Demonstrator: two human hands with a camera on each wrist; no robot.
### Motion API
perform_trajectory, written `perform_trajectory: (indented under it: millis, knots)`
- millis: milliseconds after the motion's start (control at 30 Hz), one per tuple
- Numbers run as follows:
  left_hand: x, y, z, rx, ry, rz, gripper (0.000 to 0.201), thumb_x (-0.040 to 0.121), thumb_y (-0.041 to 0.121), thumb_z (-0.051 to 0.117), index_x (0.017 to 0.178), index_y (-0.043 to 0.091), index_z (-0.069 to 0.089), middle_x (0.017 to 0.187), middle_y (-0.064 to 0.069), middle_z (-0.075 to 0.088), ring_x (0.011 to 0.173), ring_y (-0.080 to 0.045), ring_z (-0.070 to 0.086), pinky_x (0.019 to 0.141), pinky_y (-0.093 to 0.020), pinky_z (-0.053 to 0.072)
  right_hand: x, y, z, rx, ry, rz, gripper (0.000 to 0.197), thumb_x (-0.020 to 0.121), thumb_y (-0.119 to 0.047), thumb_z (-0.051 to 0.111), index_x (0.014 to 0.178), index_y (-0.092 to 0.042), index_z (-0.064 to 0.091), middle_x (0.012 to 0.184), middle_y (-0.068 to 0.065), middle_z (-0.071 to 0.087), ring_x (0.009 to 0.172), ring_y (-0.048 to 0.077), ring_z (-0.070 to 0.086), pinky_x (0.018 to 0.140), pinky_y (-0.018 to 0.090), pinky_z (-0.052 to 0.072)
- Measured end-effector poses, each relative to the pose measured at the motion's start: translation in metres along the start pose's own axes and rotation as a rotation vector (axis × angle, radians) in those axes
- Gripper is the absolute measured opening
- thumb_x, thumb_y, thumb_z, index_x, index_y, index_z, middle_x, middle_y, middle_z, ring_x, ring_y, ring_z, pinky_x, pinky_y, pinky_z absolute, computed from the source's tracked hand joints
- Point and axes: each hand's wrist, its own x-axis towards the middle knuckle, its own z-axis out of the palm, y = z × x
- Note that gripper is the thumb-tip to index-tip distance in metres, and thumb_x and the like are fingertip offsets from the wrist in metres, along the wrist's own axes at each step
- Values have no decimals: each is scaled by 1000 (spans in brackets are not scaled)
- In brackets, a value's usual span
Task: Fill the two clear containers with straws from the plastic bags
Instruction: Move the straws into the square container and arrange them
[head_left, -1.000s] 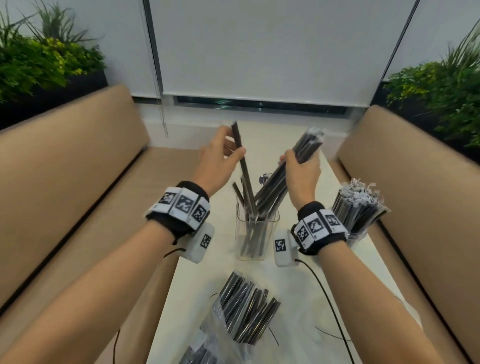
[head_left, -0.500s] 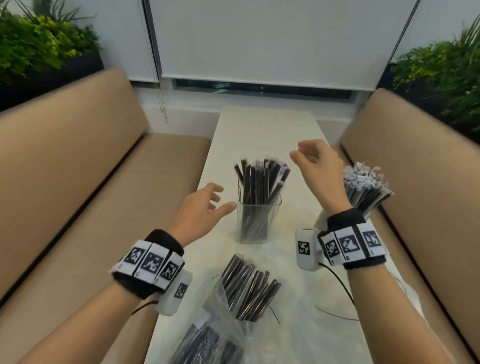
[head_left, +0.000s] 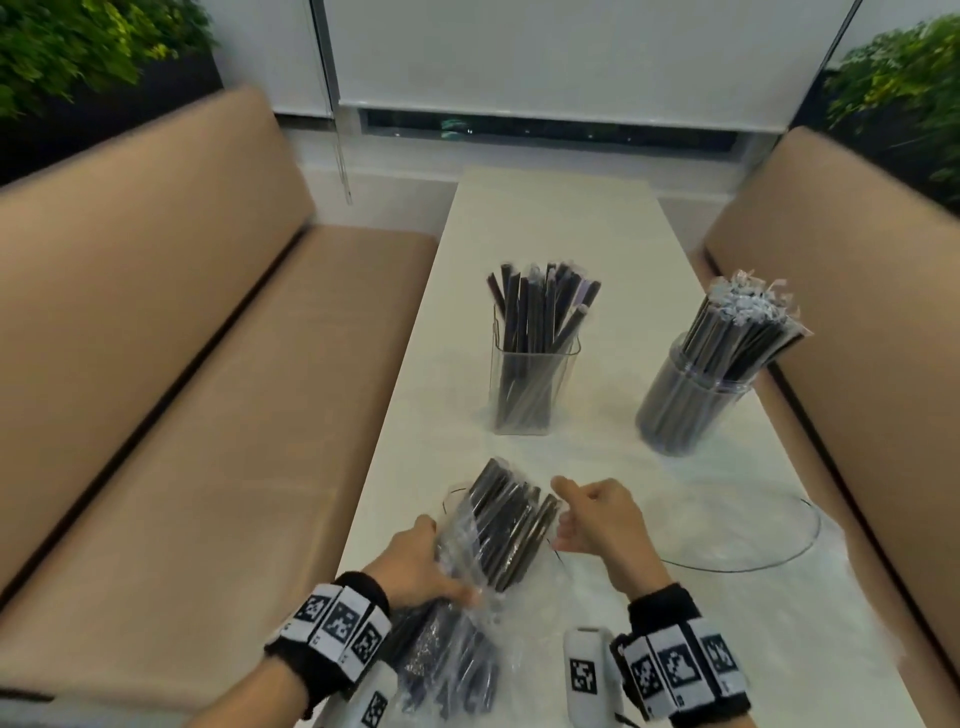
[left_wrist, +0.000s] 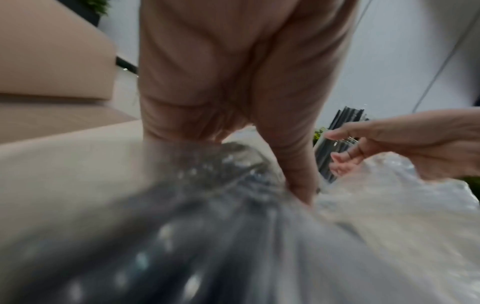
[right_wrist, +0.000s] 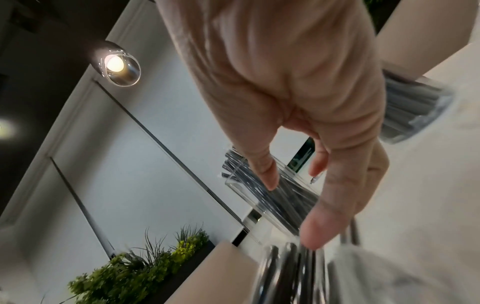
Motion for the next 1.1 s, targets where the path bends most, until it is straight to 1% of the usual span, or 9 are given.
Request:
perform_trajectory:
  millis: [67,167,300,467,600,667,800,967,1100]
  knots:
    - [-1,-3,2,-96,43,38,23,72,21,80,88,14,64,92,-3,71,79,-15,65,76,-30,54,-6,6,2,42,-54,70,58,82,-40,76,115,0,51,101,18,59,74,23,68,67,38,64]
    - [-7,-2,-1,-307,54,162,26,74,21,79,98,16,70,99,-2,75,93,-13,71,90,-33,55,-13,1,2,57,-175,60,85,80,-47,76,142,-13,29,116,10,56,97,18,64,74,29,59]
    - [-29,24,-10,-516,-1,429,40,82,8,75,121,11,64,115,0,73,110,-12,67,97,-29,50,-22,-19,0,168,-331,-163,75,70,-52,82,132,-21,51,128,3,64,115,17,64,97,38,52]
    - [-37,42,-20,-637,-6,489,52,80,3,75,128,10,58,115,-5,73,109,-19,69,93,-29,53,-37,-51,4,192,-343,-472,24,86,-11,72,106,-24,70,100,-7,78,99,10,73,81,23,58]
    - [-40,45,-26,-631,-18,478,44,81,6,75,122,1,61,111,-8,75,107,-20,69,93,-28,53,-32,-60,4,154,-345,-503,18,88,-13,72,103,-23,72,101,-1,78,98,13,73,86,28,58]
    - [-41,44,-30,-622,-46,480,46,80,5,76,123,6,59,109,-4,75,107,-16,70,96,-30,53,-30,-60,4,115,-435,-470,29,87,-17,73,116,-18,69,113,2,75,108,16,70,96,33,54]
    - [-40,43,-36,-666,-50,443,31,81,-4,71,93,20,55,71,19,75,74,8,70,71,-8,54,-29,-58,8,119,-562,-463,51,83,-21,77,131,-14,60,125,3,71,117,16,66,103,34,51]
    - [-39,36,-44,-657,5,474,42,81,6,74,119,16,61,101,5,77,99,-9,71,97,-28,53,-25,-50,18,195,-387,-460,99,64,-36,87,141,-28,24,137,-5,55,120,3,61,99,28,53]
    - [-40,36,-44,-668,23,508,41,80,-1,72,108,28,63,101,16,75,99,-2,69,83,-15,54,-21,-49,19,137,-561,-423,94,72,-28,86,145,-35,26,132,-15,60,121,1,60,97,21,51]
